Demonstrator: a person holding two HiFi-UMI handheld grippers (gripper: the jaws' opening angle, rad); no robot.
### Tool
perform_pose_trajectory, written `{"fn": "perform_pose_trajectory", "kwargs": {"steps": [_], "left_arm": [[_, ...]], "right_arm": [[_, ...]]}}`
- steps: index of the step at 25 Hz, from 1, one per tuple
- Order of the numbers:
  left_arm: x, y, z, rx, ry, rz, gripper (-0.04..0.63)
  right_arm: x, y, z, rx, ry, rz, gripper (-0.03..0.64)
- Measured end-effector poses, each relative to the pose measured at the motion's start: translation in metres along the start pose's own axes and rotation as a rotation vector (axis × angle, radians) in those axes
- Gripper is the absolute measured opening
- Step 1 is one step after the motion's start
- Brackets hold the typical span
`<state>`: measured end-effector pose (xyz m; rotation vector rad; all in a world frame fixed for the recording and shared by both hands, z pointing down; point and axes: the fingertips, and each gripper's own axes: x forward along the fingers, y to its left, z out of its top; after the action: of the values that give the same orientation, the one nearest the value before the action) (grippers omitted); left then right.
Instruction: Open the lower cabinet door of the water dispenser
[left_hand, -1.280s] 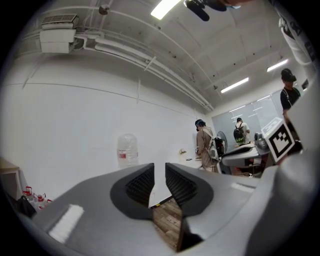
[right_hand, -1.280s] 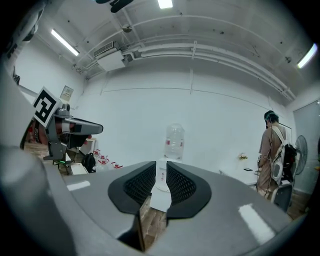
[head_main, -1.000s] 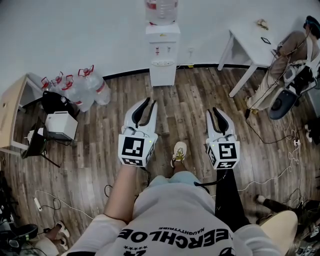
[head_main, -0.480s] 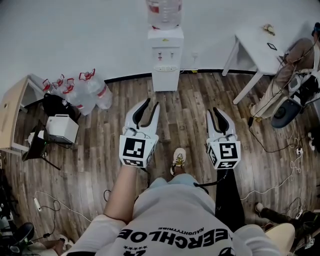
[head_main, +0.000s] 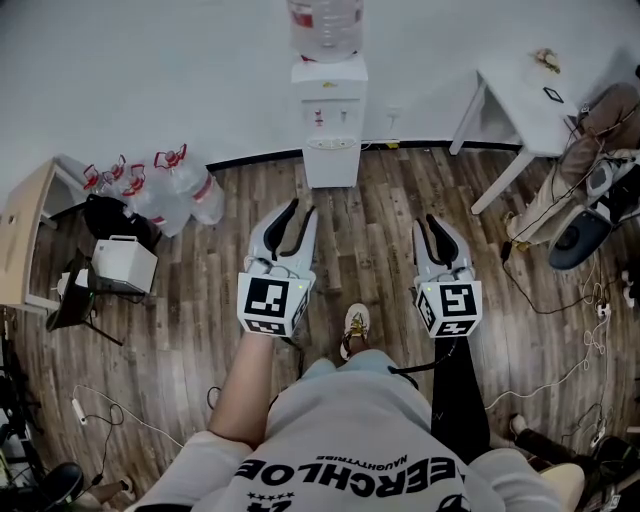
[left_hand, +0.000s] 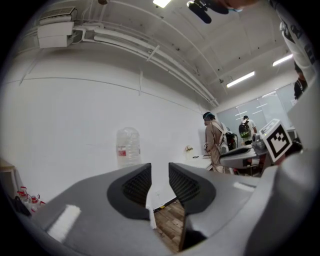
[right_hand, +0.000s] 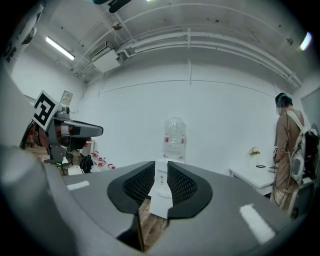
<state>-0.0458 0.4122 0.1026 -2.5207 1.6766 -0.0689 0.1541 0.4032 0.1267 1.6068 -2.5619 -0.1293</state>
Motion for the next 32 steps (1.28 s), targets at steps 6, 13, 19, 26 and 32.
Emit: {"fn": "perform_pose_trajectory", "kwargs": {"steps": [6,13,19,26,32], "left_arm": [[0.044,0.008,-0.006,-0.002,0.022,0.005,0.112],[0.1,0.016,-0.008,0.011,0.047,0.008,0.112],[0.14,0.025,-0.007,0.02,0.059,0.014,0.113],[0.177,0.039,-0.013,0.001,0.067,0.021,0.112],[0.2,0.048,-0.021,-0.023,0.062,0.022,0.112]], "right_arm": [[0.038,-0.028,-0.007,0.015,0.016,0.008,0.058],[0.088,-0.064,-0.011,0.041,0.025,0.022,0.058],[0.125,-0.09,-0.009,0.057,0.016,0.029,0.058],[0.162,-0.111,-0.014,0.062,0.025,0.037,0.058],[0.188,-0.122,-0.019,0.05,0.031,0.049,0.058]]}}
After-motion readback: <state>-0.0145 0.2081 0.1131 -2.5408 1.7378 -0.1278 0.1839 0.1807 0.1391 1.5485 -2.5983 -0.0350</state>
